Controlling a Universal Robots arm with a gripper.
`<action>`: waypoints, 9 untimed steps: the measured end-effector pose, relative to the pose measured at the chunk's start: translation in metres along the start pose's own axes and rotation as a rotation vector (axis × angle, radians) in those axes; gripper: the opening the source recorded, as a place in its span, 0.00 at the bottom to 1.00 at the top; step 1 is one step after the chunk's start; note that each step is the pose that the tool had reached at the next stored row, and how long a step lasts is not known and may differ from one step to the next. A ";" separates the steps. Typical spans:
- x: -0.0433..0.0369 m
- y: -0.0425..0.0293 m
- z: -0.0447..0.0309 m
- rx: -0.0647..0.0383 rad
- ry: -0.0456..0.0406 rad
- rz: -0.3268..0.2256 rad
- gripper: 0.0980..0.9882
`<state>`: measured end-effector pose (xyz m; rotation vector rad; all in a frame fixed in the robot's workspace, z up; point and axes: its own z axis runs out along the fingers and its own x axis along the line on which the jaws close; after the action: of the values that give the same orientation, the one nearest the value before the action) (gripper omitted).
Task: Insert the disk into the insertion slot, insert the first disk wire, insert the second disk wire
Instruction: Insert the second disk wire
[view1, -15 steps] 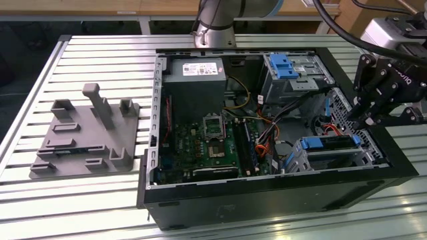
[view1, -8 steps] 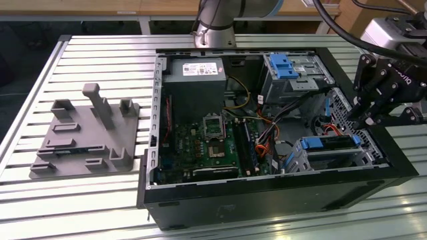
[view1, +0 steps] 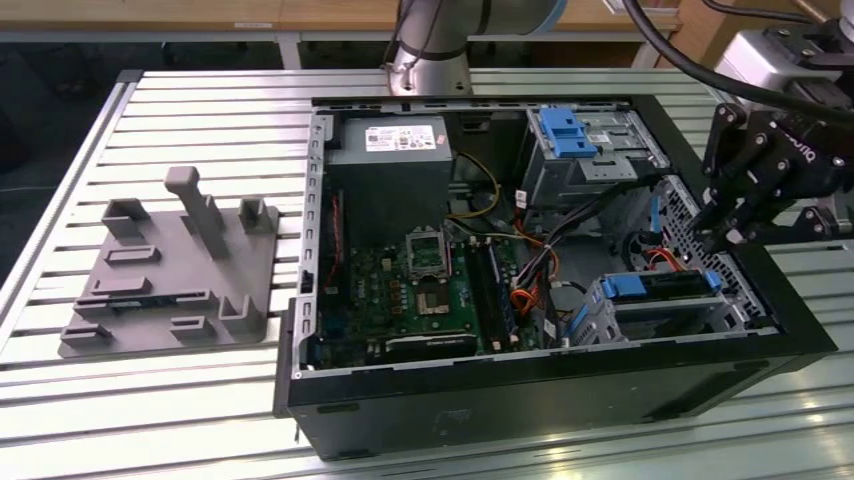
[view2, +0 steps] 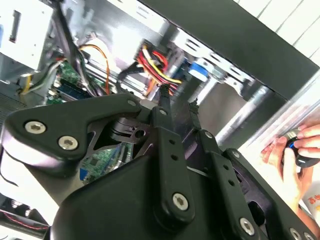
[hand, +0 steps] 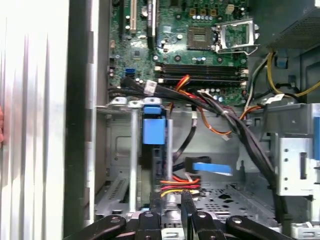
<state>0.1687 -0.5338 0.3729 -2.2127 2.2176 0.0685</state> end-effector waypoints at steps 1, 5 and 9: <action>-0.0045 0.0000 0.0002 0.000 0.0035 0.000 0.23; -0.0216 0.0000 0.0024 0.000 0.0394 0.001 0.23; -0.0357 0.0000 0.0042 0.000 0.1044 0.003 0.23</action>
<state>0.1687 -0.4980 0.3700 -2.2636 2.2715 -0.0483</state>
